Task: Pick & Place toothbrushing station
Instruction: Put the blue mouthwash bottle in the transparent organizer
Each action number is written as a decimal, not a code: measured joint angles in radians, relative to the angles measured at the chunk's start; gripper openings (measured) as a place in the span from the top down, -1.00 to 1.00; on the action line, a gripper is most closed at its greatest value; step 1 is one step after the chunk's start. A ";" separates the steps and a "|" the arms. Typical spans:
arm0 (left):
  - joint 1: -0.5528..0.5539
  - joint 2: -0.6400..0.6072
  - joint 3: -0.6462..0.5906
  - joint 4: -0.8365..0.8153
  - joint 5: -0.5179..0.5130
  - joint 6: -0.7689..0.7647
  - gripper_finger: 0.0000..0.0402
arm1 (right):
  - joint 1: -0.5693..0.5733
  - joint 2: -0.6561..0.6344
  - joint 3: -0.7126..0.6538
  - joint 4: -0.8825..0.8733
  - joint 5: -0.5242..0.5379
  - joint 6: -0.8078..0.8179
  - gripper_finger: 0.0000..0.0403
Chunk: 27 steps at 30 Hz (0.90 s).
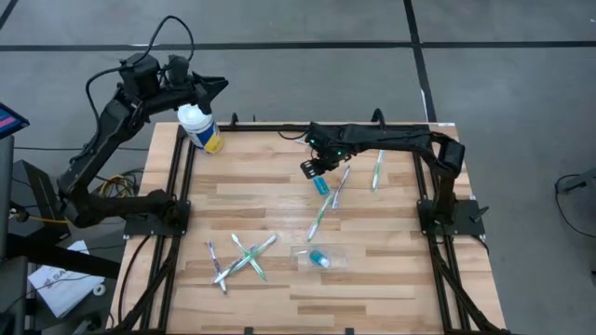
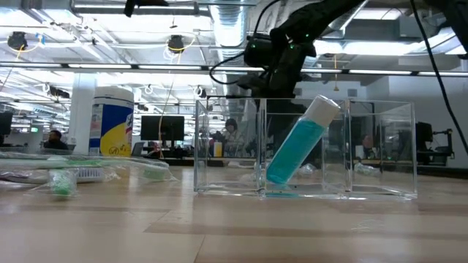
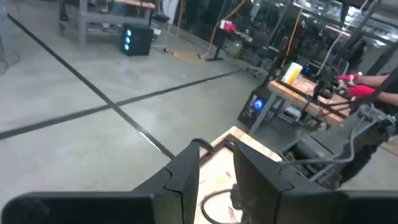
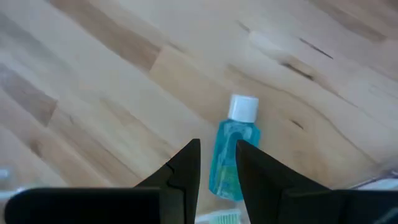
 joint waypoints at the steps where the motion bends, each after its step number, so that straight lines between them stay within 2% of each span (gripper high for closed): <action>1: 0.000 0.002 0.000 0.000 0.010 0.001 0.53 | -0.001 0.000 0.000 -0.003 0.002 0.007 0.54; 12: 0.000 0.000 0.000 -0.007 0.087 0.032 0.53 | 0.066 0.035 0.000 -0.010 0.014 0.099 0.44; 21: 0.000 0.001 0.000 -0.008 0.090 0.047 0.53 | 0.066 0.051 -0.025 -0.065 0.044 0.163 0.33; 24: 0.000 0.001 0.000 -0.009 0.090 0.048 0.53 | 0.066 0.046 -0.041 -0.064 0.053 0.179 0.40; 27: 0.000 0.001 0.000 -0.009 0.090 0.048 0.53 | 0.066 0.049 -0.057 -0.080 0.079 0.181 0.61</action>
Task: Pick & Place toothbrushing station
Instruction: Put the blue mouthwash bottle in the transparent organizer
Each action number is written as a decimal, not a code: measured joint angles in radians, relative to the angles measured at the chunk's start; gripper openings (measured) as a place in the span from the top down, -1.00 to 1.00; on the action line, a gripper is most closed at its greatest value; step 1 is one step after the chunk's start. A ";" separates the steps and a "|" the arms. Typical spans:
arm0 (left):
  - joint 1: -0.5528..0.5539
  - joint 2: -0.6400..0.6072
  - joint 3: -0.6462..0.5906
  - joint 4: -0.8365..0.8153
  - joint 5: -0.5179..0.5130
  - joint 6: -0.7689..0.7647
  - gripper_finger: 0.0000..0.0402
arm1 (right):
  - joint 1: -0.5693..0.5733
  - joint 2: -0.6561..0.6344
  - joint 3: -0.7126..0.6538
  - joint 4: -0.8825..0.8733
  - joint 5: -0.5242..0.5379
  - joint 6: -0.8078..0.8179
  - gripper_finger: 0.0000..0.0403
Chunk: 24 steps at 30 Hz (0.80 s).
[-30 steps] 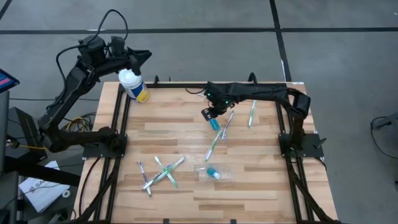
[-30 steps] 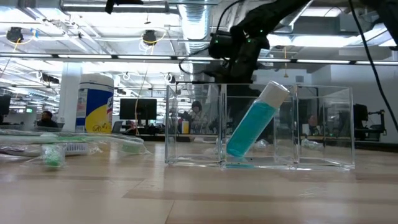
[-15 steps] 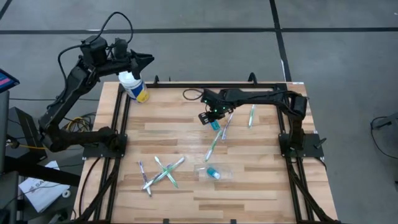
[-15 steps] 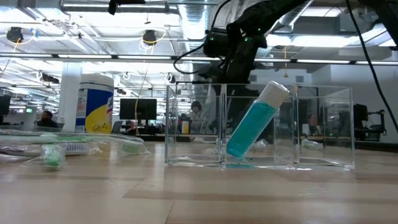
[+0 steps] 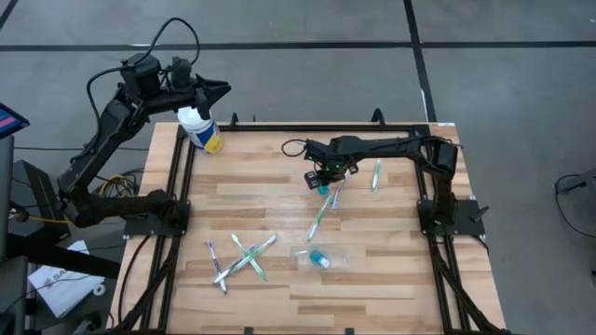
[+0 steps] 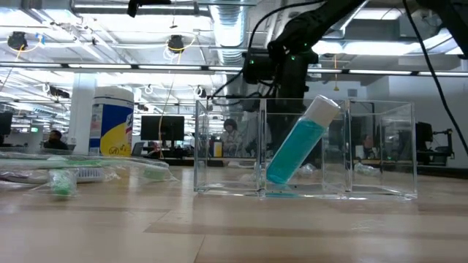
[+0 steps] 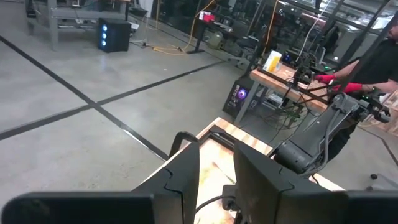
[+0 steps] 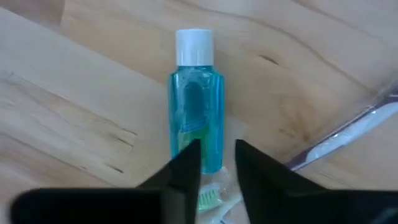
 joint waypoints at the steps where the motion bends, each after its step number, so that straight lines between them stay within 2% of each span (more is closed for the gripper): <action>1: 0.000 0.000 0.000 0.000 0.000 0.000 0.53 | 0.001 -0.001 -0.001 -0.001 0.001 -0.003 0.72; 3: 0.000 0.000 0.000 -0.001 0.000 0.009 0.53 | 0.001 -0.002 -0.006 -0.001 0.002 -0.014 0.92; 4: 0.000 0.000 0.000 -0.001 0.000 0.016 0.53 | 0.002 -0.002 -0.007 -0.005 0.002 -0.015 0.95; 12: 0.000 0.002 0.000 -0.022 0.000 0.019 0.53 | 0.000 -0.002 -0.057 0.006 -0.009 0.002 1.00; 19: 0.000 0.019 0.000 -0.044 -0.002 0.049 0.53 | 0.040 -0.007 -0.185 0.174 -0.060 0.112 1.00; 24: 0.001 0.036 0.000 -0.047 -0.001 0.052 0.53 | 0.045 -0.003 -0.187 0.306 -0.076 0.150 1.00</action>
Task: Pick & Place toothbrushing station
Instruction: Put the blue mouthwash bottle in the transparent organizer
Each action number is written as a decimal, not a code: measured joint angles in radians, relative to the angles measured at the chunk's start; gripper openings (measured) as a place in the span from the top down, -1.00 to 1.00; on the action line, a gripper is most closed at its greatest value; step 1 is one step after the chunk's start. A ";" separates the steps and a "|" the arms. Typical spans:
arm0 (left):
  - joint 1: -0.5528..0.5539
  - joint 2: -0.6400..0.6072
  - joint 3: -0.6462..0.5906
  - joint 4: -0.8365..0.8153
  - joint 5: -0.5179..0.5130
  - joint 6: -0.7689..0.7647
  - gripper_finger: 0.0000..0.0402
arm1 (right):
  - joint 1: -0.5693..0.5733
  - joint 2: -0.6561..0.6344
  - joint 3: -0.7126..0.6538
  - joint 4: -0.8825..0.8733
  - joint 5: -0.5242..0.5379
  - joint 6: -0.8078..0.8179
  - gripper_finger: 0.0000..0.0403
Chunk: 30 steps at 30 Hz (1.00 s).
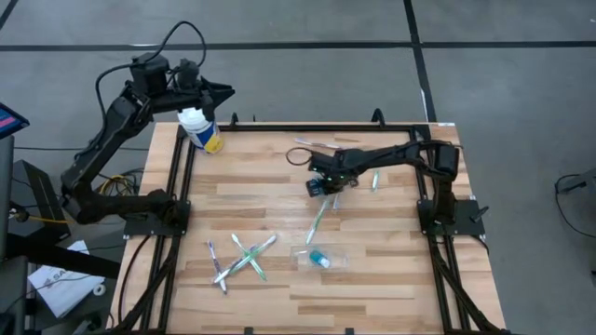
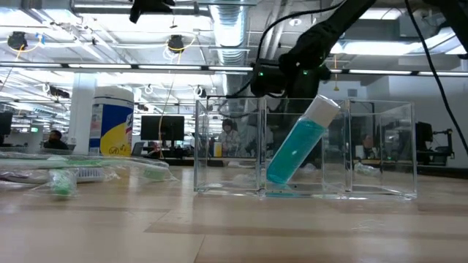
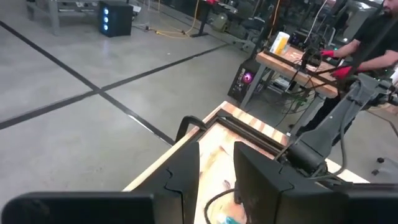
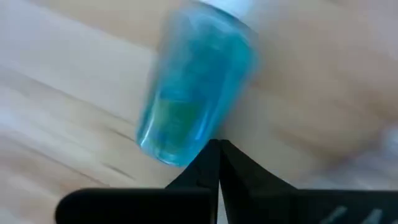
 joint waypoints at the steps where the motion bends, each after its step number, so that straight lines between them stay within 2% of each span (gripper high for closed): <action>1: 0.000 0.003 0.000 0.002 0.000 0.000 0.53 | 0.000 0.009 0.020 0.074 -0.001 -0.001 1.00; 6: 0.000 0.014 0.000 0.000 0.003 0.000 0.53 | 0.002 0.005 0.060 0.294 -0.008 -0.042 1.00; 8: -0.001 0.015 0.000 0.005 0.004 0.000 0.53 | 0.001 0.004 0.082 0.278 -0.037 -0.065 1.00; 12: -0.001 0.014 0.000 0.002 0.009 -0.001 0.53 | 0.015 -0.004 0.095 0.136 -0.036 -0.091 1.00; 16: -0.001 0.047 0.001 -0.022 0.000 0.048 0.54 | 0.028 -0.021 0.102 0.167 -0.013 -0.101 1.00; 19: -0.001 0.126 0.000 -0.093 -0.053 0.131 0.63 | 0.027 -0.016 0.113 0.130 -0.018 -0.113 1.00; 23: -0.001 0.262 -0.063 -0.075 -0.071 0.157 0.85 | 0.037 -0.051 0.154 0.172 -0.057 -0.139 1.00; 26: -0.001 0.366 -0.123 -0.027 -0.043 0.157 0.97 | 0.050 -0.110 0.201 0.208 -0.064 -0.173 1.00; 30: -0.021 0.484 -0.182 0.088 0.004 0.158 0.97 | 0.052 -0.225 0.256 0.207 -0.056 -0.240 1.00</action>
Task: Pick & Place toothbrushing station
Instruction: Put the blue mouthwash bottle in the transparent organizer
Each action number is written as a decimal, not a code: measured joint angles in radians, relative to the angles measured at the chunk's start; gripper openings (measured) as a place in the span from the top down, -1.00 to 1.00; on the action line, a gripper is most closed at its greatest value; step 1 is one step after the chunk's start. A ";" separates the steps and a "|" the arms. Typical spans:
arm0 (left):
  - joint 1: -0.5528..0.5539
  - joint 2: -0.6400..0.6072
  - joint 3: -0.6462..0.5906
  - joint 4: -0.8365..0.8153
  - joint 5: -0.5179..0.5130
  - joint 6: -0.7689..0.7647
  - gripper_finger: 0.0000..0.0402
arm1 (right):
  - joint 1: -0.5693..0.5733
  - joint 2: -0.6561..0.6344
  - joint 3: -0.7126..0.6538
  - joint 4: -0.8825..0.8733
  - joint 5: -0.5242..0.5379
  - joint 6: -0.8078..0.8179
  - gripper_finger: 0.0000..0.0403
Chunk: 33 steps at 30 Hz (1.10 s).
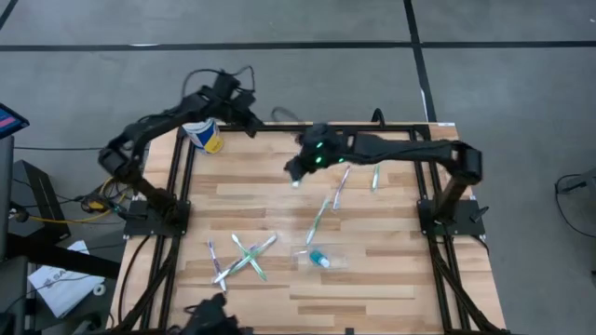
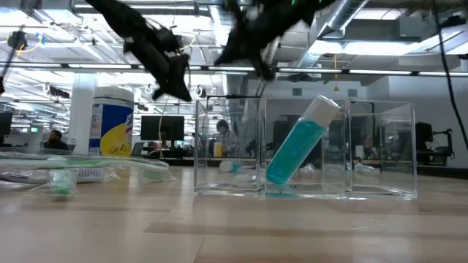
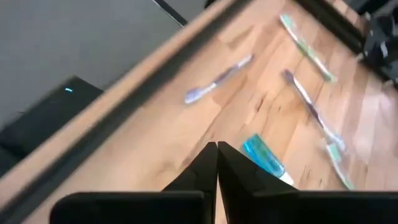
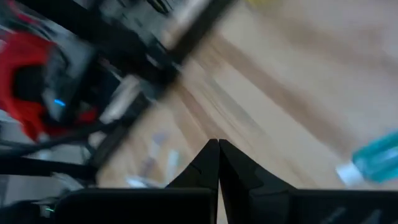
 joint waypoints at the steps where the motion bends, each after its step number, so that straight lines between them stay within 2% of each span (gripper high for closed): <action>1: -0.012 0.024 -0.004 0.035 0.005 -0.001 0.98 | -0.003 -0.032 0.011 -0.005 0.003 -0.010 1.00; 6: -0.076 0.133 -0.004 0.241 0.054 -0.010 1.00 | -0.025 -0.168 0.030 -0.003 0.016 -0.009 1.00; 9: -0.134 0.193 -0.003 0.298 0.056 -0.044 1.00 | -0.039 -0.223 0.030 -0.013 0.026 -0.012 1.00; 18: -0.319 0.342 -0.004 0.314 -0.153 -0.053 1.00 | -0.045 -0.306 0.030 -0.020 0.029 -0.013 1.00; 25: -0.378 0.454 -0.003 0.330 -0.244 -0.101 1.00 | -0.007 -0.314 0.052 -0.048 0.015 -0.004 1.00; 27: -0.386 0.450 -0.002 0.342 -0.283 -0.101 1.00 | 0.006 -0.314 0.070 -0.050 0.012 -0.005 1.00; 29: -0.390 0.448 -0.002 0.344 -0.281 -0.108 1.00 | 0.017 -0.314 0.084 -0.060 0.009 -0.009 1.00; 33: -0.428 0.448 -0.002 0.345 -0.190 -0.141 1.00 | 0.023 -0.311 0.117 -0.074 0.007 -0.019 1.00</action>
